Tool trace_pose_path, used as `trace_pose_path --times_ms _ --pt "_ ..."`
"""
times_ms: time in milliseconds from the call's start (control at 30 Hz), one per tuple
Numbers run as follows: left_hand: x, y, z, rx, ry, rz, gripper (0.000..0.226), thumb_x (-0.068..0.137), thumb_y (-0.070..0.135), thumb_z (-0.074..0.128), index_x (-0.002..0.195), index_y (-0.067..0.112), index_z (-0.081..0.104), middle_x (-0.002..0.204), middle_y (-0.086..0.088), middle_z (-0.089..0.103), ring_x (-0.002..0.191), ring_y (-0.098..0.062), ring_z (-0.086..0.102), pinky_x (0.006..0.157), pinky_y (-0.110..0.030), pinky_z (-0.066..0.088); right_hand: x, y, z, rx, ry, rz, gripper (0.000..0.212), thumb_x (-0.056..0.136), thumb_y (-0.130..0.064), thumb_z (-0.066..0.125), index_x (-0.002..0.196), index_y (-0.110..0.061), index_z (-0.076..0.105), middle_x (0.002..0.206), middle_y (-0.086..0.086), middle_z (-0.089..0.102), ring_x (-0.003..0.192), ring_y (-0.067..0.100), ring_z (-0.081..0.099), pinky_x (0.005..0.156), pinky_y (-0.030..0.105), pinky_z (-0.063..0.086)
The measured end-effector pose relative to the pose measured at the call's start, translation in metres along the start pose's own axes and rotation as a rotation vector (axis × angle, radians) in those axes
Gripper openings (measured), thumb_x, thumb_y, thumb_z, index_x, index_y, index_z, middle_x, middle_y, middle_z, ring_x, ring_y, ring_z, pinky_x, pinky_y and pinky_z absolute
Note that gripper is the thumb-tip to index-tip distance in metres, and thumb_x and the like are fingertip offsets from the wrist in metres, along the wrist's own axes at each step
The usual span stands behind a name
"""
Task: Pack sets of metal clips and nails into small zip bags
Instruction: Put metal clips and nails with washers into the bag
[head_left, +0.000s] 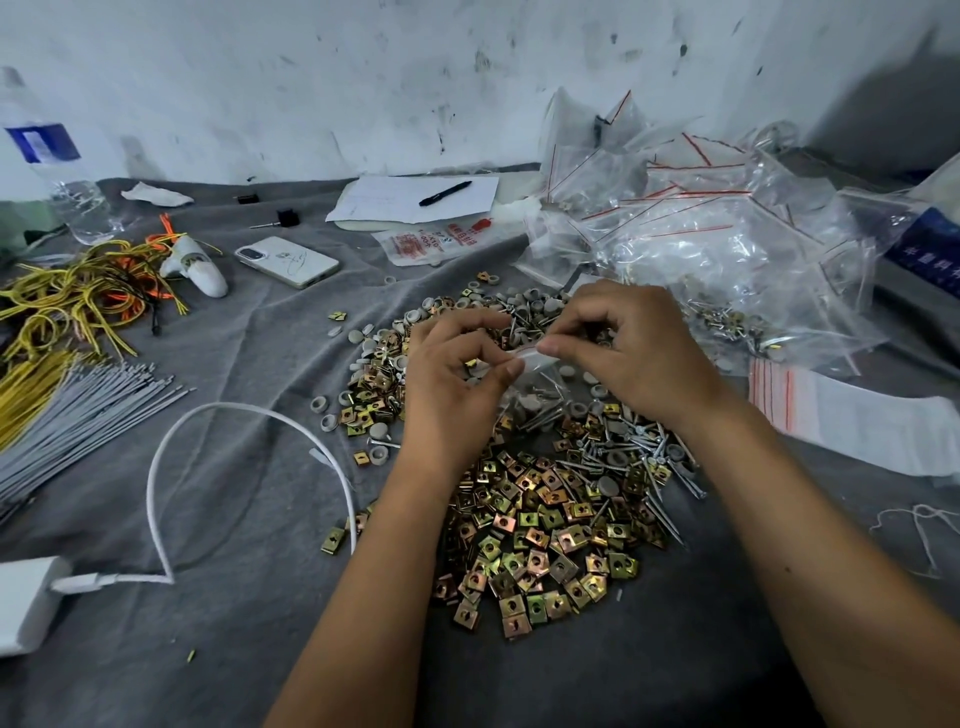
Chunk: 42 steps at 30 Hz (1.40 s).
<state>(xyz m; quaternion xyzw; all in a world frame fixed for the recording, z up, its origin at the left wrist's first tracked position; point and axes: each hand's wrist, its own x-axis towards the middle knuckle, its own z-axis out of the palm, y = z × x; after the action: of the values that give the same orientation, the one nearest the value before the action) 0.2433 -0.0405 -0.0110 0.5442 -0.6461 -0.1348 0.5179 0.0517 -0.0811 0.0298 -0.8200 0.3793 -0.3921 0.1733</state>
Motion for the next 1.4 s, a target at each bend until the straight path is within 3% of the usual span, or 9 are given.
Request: trace_pose_path --times_ms 167,267,367,567,733,833,1067,1300,1400 --pt "0.0 0.0 0.0 -0.039 0.027 -0.029 0.007 0.081 0.014 0.086 0.08 0.015 0.079 0.118 0.011 0.071 0.121 -0.02 0.055 0.1 -0.012 0.03 -0.002 0.004 -0.007 -0.007 0.036 0.045 0.009 0.085 -0.02 0.082 0.092 -0.015 0.079 0.081 -0.008 0.069 0.072 0.002 0.062 0.067 0.016 0.045" --pt "0.001 -0.002 0.001 -0.158 0.017 -0.086 0.009 0.082 0.014 0.085 0.083 0.021 0.079 0.122 0.009 0.07 0.125 -0.021 0.057 0.109 -0.046 0.043 -0.002 0.002 -0.01 -0.003 0.056 0.02 0.008 0.084 -0.018 0.082 0.089 -0.015 0.078 0.079 -0.009 0.069 0.07 0.004 0.064 0.066 0.016 0.048" --pt "0.001 -0.003 0.0 -0.203 0.033 -0.076 0.01 0.082 0.008 0.084 0.08 0.016 0.078 0.121 0.008 0.071 0.125 -0.023 0.058 0.108 -0.054 0.042 0.001 0.001 -0.011 -0.011 0.044 -0.019 0.007 0.084 -0.019 0.083 0.087 -0.015 0.078 0.077 -0.008 0.069 0.071 0.009 0.065 0.065 0.018 0.049" --pt "0.0 -0.001 -0.002 -0.116 0.031 -0.074 0.008 0.084 0.014 0.082 0.085 0.019 0.076 0.123 0.012 0.068 0.127 -0.021 0.053 0.111 -0.049 0.038 0.001 0.005 -0.012 -0.03 -0.007 0.009 0.009 0.085 -0.016 0.081 0.093 -0.012 0.08 0.082 -0.004 0.071 0.077 0.01 0.066 0.074 0.036 0.055" --pt "0.001 0.002 -0.001 -0.01 0.01 -0.021 0.006 0.085 0.021 0.083 0.088 0.021 0.077 0.133 0.01 0.063 0.132 -0.019 0.047 0.111 -0.038 0.035 0.003 -0.007 -0.008 -0.111 -0.057 -0.084 0.006 0.085 -0.016 0.082 0.088 -0.013 0.079 0.077 -0.003 0.067 0.074 0.014 0.062 0.068 0.035 0.051" --pt "0.001 0.0 -0.003 0.017 0.037 0.013 0.008 0.084 0.017 0.083 0.083 0.02 0.075 0.134 0.013 0.062 0.133 -0.018 0.044 0.108 -0.018 0.028 0.004 -0.009 -0.005 -0.117 -0.089 -0.101 0.006 0.087 -0.018 0.08 0.091 -0.014 0.079 0.078 -0.006 0.065 0.076 0.012 0.06 0.069 0.028 0.047" --pt "-0.002 0.001 0.002 0.072 0.03 0.074 0.007 0.085 0.025 0.083 0.087 0.021 0.077 0.134 0.008 0.062 0.13 -0.019 0.043 0.107 -0.04 0.037 0.004 -0.011 -0.001 -0.157 -0.101 -0.126 0.009 0.084 -0.024 0.082 0.087 -0.015 0.081 0.075 -0.012 0.061 0.077 0.007 0.056 0.069 0.021 0.043" --pt "-0.002 0.003 0.001 0.067 0.039 0.107 0.007 0.086 0.024 0.082 0.086 0.022 0.076 0.132 0.009 0.062 0.129 -0.019 0.044 0.104 -0.027 0.032 0.004 -0.008 -0.003 -0.113 -0.043 -0.085 0.01 0.082 -0.027 0.083 0.087 -0.019 0.08 0.076 -0.017 0.061 0.076 0.003 0.058 0.067 0.014 0.042" --pt "-0.003 0.005 0.002 0.087 0.009 0.12 0.008 0.087 0.025 0.083 0.092 0.022 0.078 0.132 0.007 0.063 0.129 -0.022 0.044 0.104 -0.022 0.031 0.005 -0.011 -0.001 -0.14 -0.089 -0.13 0.005 0.083 -0.026 0.083 0.084 -0.024 0.079 0.075 -0.019 0.06 0.077 0.002 0.056 0.068 0.021 0.044"
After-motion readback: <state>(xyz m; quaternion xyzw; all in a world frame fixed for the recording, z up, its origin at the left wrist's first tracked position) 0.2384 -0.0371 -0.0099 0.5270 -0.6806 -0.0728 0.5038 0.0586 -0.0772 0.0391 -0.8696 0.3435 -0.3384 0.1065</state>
